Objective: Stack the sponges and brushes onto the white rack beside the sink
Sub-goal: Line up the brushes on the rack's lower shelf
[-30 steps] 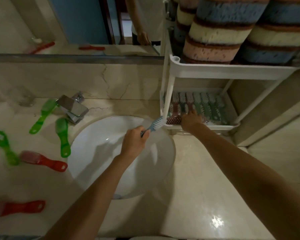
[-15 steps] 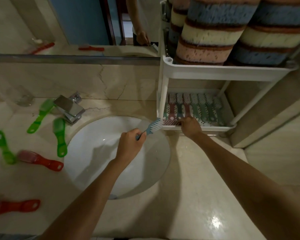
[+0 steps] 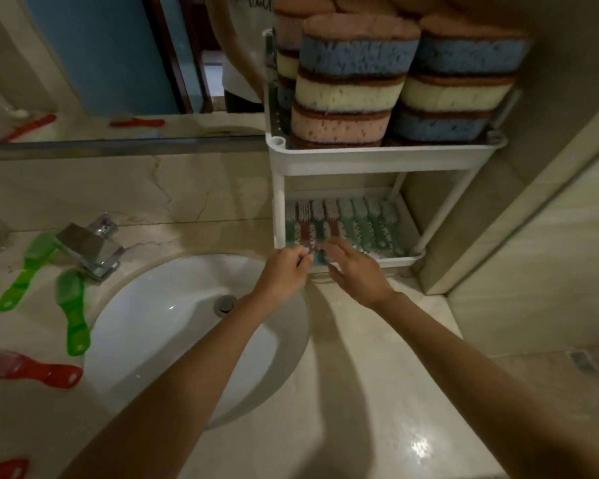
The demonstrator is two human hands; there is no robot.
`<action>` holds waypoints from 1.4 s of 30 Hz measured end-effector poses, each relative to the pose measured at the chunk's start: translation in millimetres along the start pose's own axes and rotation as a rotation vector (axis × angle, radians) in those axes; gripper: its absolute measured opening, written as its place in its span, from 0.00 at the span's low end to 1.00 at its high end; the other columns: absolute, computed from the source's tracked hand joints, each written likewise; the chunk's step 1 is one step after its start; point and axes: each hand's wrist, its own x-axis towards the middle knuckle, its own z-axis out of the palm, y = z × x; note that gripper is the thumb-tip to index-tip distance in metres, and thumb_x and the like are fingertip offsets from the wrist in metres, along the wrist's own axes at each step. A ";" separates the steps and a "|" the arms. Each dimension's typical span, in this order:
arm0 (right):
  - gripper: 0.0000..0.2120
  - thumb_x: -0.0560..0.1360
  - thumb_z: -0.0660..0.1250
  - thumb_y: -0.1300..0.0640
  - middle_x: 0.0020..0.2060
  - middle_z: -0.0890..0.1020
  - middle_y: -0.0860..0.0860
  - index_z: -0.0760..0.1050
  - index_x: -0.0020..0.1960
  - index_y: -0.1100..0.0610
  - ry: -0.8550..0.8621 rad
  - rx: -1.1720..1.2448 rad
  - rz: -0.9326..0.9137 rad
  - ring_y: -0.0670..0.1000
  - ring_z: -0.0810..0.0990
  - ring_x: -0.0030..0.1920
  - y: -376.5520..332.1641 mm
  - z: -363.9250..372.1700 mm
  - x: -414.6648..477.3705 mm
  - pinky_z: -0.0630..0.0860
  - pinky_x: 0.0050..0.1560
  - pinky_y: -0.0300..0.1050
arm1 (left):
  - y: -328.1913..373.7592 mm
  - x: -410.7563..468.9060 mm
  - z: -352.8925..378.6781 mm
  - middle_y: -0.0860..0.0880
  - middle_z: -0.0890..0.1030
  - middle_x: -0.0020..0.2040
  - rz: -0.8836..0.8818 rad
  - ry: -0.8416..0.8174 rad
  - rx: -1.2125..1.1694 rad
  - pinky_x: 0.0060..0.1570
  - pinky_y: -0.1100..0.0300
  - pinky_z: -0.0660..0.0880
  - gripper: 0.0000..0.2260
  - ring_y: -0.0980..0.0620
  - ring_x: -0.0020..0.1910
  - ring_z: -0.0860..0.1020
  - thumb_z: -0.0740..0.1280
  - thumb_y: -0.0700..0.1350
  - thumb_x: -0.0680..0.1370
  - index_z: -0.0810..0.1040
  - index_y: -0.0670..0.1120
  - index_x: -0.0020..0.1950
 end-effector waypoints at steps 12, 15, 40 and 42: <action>0.17 0.80 0.57 0.56 0.64 0.71 0.58 0.69 0.67 0.56 -0.209 -0.127 0.387 0.63 0.77 0.56 63.9 -21.4 5.7 0.75 0.52 0.54 | 38.3 71.4 43.5 0.42 0.81 0.51 0.020 -0.190 0.098 0.53 0.54 0.74 0.09 0.44 0.52 0.79 0.60 0.41 0.80 0.79 0.41 0.53; 0.15 0.80 0.55 0.58 0.61 0.73 0.58 0.71 0.65 0.56 -0.259 -0.114 0.504 0.62 0.78 0.56 79.5 -17.5 9.1 0.75 0.57 0.55 | 32.8 75.2 49.9 0.39 0.77 0.60 -0.026 -0.136 0.153 0.54 0.56 0.72 0.12 0.42 0.57 0.76 0.57 0.40 0.81 0.74 0.39 0.62; 0.12 0.77 0.59 0.61 0.55 0.78 0.60 0.75 0.58 0.61 -0.121 0.028 0.639 0.60 0.78 0.54 77.0 -15.2 3.4 0.76 0.52 0.50 | 23.0 47.1 66.0 0.42 0.74 0.68 -0.121 -0.182 0.079 0.65 0.58 0.67 0.20 0.44 0.68 0.71 0.54 0.32 0.79 0.68 0.42 0.70; 0.14 0.76 0.60 0.63 0.58 0.76 0.60 0.74 0.60 0.62 0.007 0.106 0.601 0.62 0.77 0.56 59.3 -12.4 -2.4 0.76 0.52 0.51 | 28.3 34.2 59.2 0.42 0.75 0.65 -0.133 -0.097 0.011 0.64 0.60 0.67 0.17 0.46 0.66 0.73 0.53 0.32 0.80 0.71 0.40 0.67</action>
